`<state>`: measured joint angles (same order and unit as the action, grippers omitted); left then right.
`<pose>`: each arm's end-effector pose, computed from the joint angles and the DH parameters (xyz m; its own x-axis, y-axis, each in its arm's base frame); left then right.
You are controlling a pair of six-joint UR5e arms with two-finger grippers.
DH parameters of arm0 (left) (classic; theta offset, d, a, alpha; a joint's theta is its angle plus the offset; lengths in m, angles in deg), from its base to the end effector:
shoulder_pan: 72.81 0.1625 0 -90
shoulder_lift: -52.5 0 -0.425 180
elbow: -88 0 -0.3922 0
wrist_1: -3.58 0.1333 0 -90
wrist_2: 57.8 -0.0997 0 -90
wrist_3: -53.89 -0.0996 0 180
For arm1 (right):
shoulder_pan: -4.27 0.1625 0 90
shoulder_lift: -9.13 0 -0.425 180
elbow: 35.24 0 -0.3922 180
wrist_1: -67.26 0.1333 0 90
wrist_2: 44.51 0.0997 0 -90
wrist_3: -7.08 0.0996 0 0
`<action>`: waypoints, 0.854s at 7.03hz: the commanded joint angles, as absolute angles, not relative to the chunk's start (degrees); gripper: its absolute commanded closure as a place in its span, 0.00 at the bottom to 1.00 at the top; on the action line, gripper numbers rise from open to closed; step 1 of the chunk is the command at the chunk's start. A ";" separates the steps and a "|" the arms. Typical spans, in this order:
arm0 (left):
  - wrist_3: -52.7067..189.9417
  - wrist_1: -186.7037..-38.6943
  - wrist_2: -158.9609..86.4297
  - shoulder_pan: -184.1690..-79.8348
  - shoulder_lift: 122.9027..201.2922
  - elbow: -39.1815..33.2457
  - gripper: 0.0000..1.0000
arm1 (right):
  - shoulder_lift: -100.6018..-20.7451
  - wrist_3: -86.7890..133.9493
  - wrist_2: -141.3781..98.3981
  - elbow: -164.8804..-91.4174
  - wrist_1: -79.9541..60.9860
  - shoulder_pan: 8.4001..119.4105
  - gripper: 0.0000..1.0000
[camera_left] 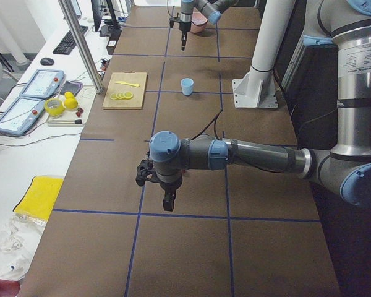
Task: Put ice and strawberries in cup
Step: 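Carry the ice cube with the right gripper over the cup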
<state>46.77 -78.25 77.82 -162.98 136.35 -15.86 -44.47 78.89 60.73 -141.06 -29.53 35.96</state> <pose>-0.0634 -0.4421 0.6029 0.6944 0.1162 -0.7102 -0.0837 0.9932 0.0806 -0.4806 -0.4226 0.1910 0.6758 0.0632 0.7344 -0.1437 0.9885 0.0471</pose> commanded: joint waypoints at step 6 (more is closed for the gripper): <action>46.77 -78.25 77.82 -162.89 136.35 -15.62 0.00 | -32.53 87.06 55.51 -131.40 -31.44 29.67 0.65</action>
<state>46.77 -78.25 77.82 -162.90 136.35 -15.63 -32.62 87.03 55.56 -131.57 -31.40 29.85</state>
